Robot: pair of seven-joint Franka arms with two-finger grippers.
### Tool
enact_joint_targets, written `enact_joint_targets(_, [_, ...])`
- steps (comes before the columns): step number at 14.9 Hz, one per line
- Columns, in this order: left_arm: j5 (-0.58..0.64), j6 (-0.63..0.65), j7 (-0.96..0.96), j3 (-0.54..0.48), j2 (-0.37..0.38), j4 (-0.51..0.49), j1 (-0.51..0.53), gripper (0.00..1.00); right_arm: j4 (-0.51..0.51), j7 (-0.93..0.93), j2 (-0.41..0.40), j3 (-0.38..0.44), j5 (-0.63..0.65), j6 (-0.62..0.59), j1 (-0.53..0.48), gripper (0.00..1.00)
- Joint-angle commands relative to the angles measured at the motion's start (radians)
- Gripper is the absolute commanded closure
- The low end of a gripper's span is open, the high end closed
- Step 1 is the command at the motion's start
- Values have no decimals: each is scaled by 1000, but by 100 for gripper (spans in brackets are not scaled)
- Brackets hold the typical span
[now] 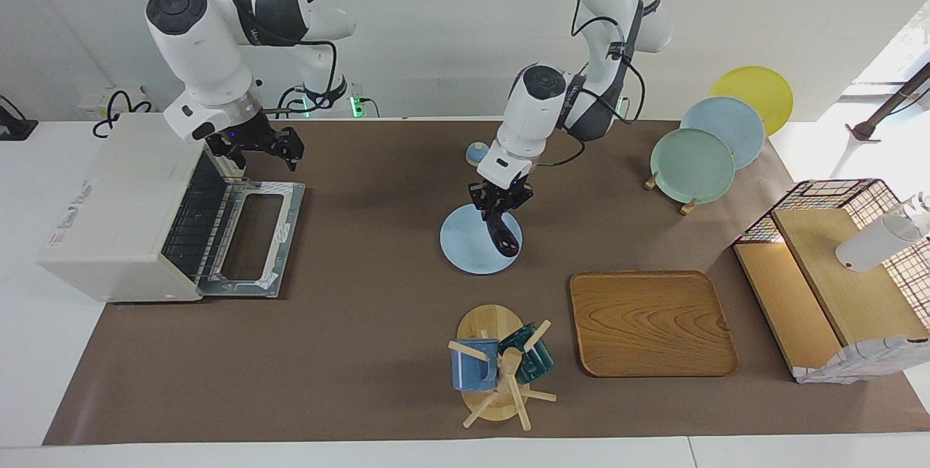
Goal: Put eggplant into oven
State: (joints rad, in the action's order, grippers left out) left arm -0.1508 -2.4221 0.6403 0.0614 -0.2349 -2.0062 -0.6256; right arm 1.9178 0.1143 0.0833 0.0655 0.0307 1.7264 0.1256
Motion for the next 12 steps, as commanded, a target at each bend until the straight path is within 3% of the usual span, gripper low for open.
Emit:
enact_joint_targets(1, [-9,-77,2,-18,-62,1,-35,100,24,-21,15,-3,-26,18,-4,0])
enact_joint_targets(8, [-4,-106,-10,-18,-92,6,-32,99,23,-47,15,-9,-29,25,-1,0])
enact_joint_targets(9, [-1,-106,-10,-20,-90,7,-32,1,23,-48,15,-10,-28,28,-1,0])
enact_joint_targets(12, [-1,-24,-28,-26,-51,35,-13,0,23,-59,15,-13,-28,33,8,0])
